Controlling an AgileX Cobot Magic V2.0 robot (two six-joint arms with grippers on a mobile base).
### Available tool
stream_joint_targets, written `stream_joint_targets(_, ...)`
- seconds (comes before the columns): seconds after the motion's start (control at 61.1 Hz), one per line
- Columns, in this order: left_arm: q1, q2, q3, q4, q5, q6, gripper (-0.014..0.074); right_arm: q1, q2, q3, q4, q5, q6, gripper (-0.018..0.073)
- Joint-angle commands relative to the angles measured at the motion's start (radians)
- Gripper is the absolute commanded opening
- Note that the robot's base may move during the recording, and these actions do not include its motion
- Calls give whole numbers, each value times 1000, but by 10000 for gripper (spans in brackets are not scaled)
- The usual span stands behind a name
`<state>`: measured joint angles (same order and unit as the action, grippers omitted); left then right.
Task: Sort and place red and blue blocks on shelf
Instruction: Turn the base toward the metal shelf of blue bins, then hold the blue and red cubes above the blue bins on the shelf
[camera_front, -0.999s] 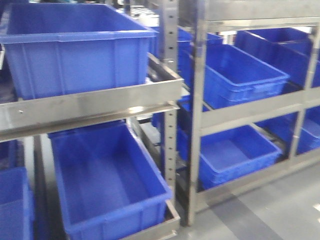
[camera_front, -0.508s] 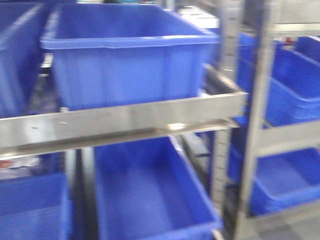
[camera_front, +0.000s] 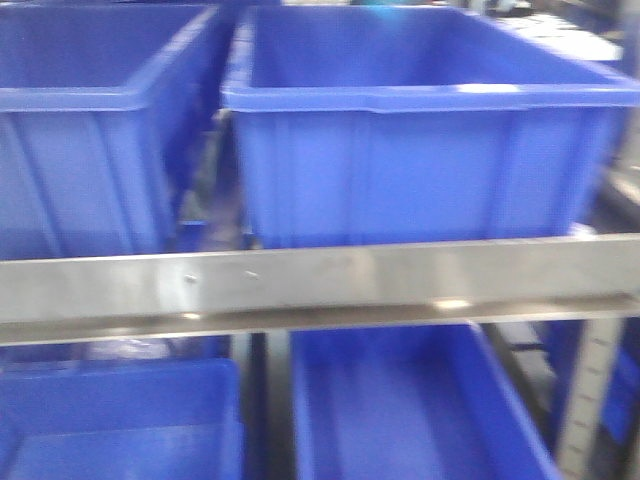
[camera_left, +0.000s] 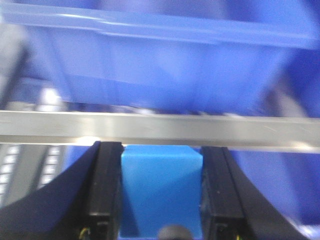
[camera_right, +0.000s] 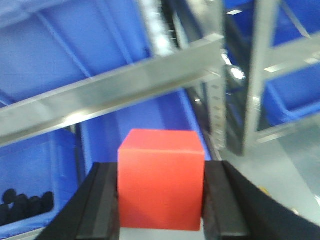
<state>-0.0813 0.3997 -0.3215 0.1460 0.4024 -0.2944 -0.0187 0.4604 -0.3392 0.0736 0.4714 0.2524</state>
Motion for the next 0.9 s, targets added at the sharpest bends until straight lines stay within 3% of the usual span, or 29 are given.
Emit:
stream_joint_targets(0.0,1,6,-28,3,-75,-7,125,-5,2,-26,-4,-77,-6,67)
stream_joint_targets(0.884,1,6,-28,3,-75,-7,125,-5,2,-26,-4,-77,-6,67)
